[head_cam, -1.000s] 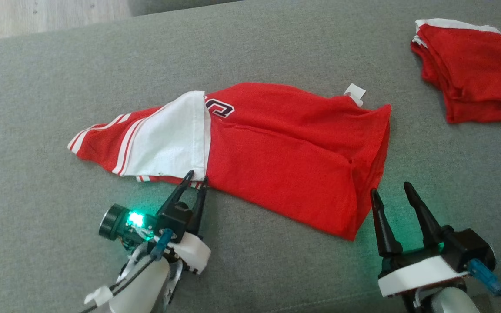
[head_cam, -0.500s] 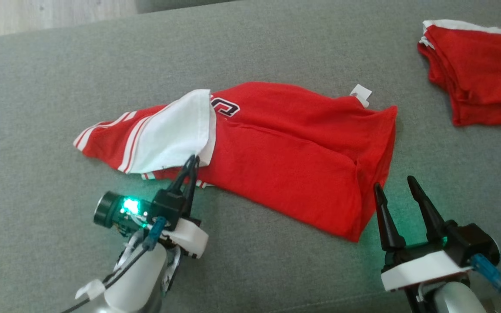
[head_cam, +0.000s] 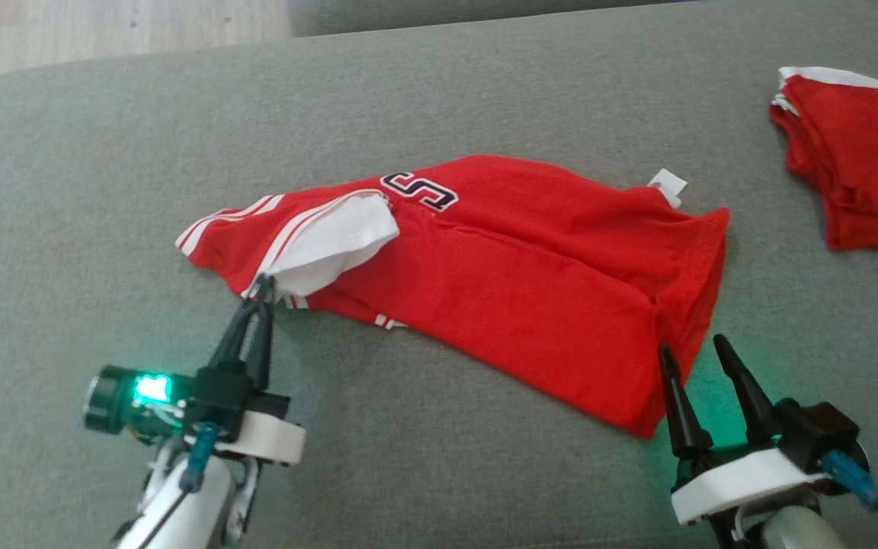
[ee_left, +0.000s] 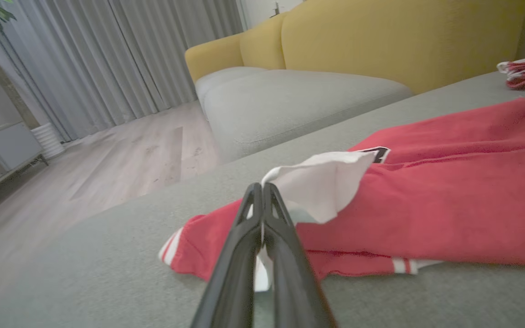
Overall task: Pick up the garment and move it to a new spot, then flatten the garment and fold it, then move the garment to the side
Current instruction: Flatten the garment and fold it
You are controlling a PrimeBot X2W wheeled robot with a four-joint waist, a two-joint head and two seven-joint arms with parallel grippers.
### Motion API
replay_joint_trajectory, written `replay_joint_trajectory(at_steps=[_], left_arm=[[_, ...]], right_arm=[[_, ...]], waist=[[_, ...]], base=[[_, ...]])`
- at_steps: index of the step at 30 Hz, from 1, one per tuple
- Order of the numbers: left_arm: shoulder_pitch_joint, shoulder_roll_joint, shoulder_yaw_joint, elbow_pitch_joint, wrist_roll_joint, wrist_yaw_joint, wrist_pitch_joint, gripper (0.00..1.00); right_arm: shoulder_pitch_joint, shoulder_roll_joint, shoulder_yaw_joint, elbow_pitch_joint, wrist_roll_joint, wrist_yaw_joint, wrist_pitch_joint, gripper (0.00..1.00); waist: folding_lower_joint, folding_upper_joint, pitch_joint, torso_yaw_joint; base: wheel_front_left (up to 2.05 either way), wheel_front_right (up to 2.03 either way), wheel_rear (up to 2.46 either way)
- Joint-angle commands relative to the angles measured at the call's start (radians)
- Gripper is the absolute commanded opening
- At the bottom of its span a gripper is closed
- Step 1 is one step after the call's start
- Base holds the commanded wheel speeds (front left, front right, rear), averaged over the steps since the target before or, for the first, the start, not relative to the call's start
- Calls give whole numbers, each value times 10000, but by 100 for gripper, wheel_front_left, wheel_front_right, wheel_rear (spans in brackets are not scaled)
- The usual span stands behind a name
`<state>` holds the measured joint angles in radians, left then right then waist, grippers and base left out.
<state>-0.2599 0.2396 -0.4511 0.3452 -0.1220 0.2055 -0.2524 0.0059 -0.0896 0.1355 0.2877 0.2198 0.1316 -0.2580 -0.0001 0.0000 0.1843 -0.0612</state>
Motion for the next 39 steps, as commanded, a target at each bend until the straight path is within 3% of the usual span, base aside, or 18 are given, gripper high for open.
replay_joint_trajectory(at_steps=[1,11,12,13,14,15,22,30,35,39], left_arm=[[-235,384,519,-464,75,132,-93,0],[-137,720,834,-992,28,314,-93,0],[-115,730,847,-1030,18,329,-93,0],[-93,746,858,-1063,11,339,-93,0],[-74,762,866,-1093,6,345,-93,0],[-57,778,879,-1129,-3,353,-93,0],[-66,868,987,-1489,-60,347,-93,0],[124,966,1374,-2741,-324,445,-93,0],[935,952,1324,-3368,-770,318,102,0],[1741,911,1352,-3527,-1101,413,276,0]], right_arm=[[-570,-327,391,47,127,-9,-38,100],[-1707,-657,1040,1971,200,-9,-38,100],[-1764,-639,1009,2201,162,-9,-38,91],[-1825,-611,973,2373,127,-9,-38,58],[-1865,-575,902,2508,94,-9,-38,14],[-1898,-548,844,2572,71,-9,-38,0],[-2185,-757,282,1890,-117,-9,-38,0],[-3086,-2095,-377,102,-854,-9,-38,0],[-1498,-2974,249,-368,-482,-9,-22,0],[209,-3146,560,-160,109,-9,236,0]], waist=[[1,0,40,107],[1,0,-50,446],[1,0,-81,482],[1,0,-106,518],[1,0,-137,555],[1,0,-170,593],[1,0,-404,725],[1,0,-448,844],[1,0,-330,1130],[1,0,-181,1221]], base=[[0,0,0],[0,0,0],[0,0,0],[0,0,0],[0,0,0],[0,0,0],[0,0,0],[0,0,0],[0,0,0],[0,0,0]])
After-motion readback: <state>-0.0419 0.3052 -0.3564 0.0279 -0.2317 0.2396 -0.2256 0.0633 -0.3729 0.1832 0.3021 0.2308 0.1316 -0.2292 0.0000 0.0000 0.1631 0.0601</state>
